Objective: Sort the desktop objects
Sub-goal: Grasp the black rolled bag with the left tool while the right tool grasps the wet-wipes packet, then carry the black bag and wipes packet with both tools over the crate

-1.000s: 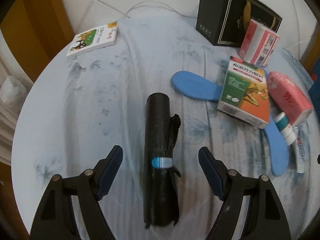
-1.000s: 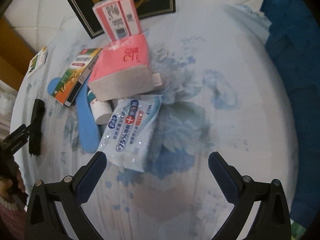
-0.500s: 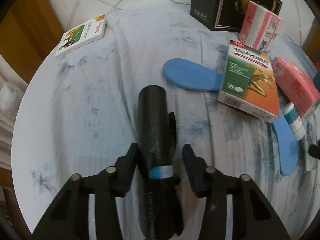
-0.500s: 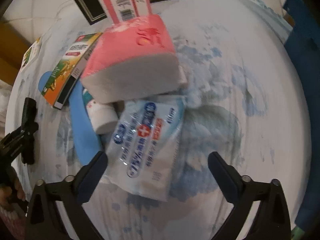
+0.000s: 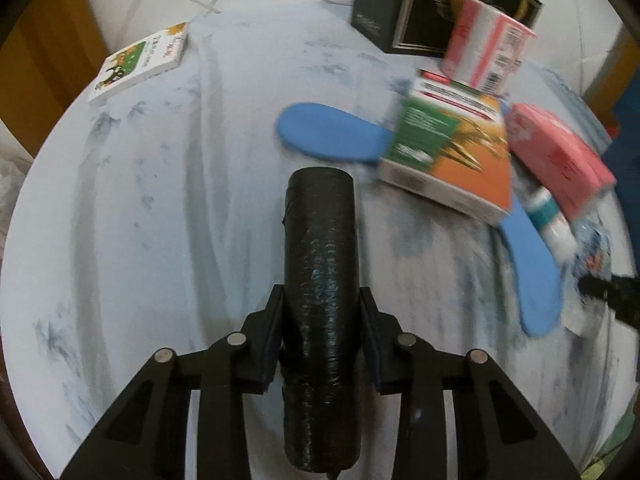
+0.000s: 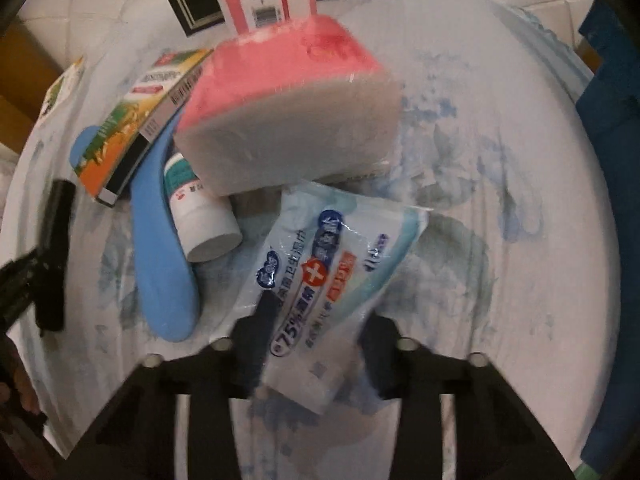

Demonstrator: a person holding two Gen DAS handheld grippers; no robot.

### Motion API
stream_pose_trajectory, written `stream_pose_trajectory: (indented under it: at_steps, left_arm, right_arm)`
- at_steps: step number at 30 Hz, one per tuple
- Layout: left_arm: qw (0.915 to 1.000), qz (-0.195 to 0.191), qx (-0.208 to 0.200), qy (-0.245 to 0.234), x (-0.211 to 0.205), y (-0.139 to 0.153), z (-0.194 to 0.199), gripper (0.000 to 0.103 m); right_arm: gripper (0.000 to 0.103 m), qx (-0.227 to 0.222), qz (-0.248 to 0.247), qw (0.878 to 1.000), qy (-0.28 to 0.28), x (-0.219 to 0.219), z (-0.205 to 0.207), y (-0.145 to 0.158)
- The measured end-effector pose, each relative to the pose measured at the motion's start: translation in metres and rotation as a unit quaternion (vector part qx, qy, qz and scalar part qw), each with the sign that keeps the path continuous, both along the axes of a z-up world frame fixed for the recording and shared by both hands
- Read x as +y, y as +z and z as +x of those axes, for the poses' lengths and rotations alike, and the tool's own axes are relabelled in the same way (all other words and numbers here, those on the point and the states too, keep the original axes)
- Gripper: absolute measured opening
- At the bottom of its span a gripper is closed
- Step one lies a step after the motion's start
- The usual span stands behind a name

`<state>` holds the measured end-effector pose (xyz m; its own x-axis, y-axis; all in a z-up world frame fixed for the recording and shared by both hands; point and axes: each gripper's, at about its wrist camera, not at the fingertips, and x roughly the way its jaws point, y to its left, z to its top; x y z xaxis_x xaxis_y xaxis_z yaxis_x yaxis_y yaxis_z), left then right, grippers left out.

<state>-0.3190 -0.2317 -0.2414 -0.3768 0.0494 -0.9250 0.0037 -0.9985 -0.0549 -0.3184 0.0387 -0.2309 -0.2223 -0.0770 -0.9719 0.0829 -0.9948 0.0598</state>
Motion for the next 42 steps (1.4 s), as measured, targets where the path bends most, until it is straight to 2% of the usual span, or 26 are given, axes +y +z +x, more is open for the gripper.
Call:
stream_pose_trajectory:
  at_steps: [7, 12, 21, 27, 34, 38, 42]
  left_arm:
    - [0.9996, 0.014, 0.017, -0.018, 0.029, 0.019, 0.037, 0.034]
    - [0.9984, 0.026, 0.036, -0.034, 0.043, 0.036, 0.056, 0.034]
    - [0.9945, 0.029, 0.079, -0.062, 0.076, 0.072, 0.081, 0.034]
    - [0.9894, 0.030, 0.117, -0.080, 0.098, 0.103, 0.098, 0.034]
    - [0.9795, 0.037, 0.160, -0.118, 0.147, 0.146, 0.108, 0.034]
    - [0.9702, 0.044, 0.187, -0.148, 0.186, 0.173, 0.108, 0.034]
    - [0.9575, 0.060, 0.215, -0.183, 0.232, 0.203, 0.106, 0.034]
  right_arm:
    - [0.017, 0.004, -0.038, 0.999, -0.002, 0.018, 0.025, 0.010]
    - [0.011, 0.025, -0.056, 0.998, 0.000, 0.027, 0.038, 0.024]
    - [0.010, 0.081, -0.054, 0.995, 0.014, 0.016, 0.066, 0.054]
    - [0.010, 0.120, -0.056, 0.991, 0.020, 0.028, 0.086, 0.085]
    - [0.010, 0.184, -0.058, 0.981, 0.015, 0.060, 0.117, 0.143]
    - [0.010, 0.224, -0.050, 0.973, 0.001, 0.086, 0.132, 0.180]
    - [0.010, 0.256, -0.036, 0.966, -0.020, 0.115, 0.143, 0.212]
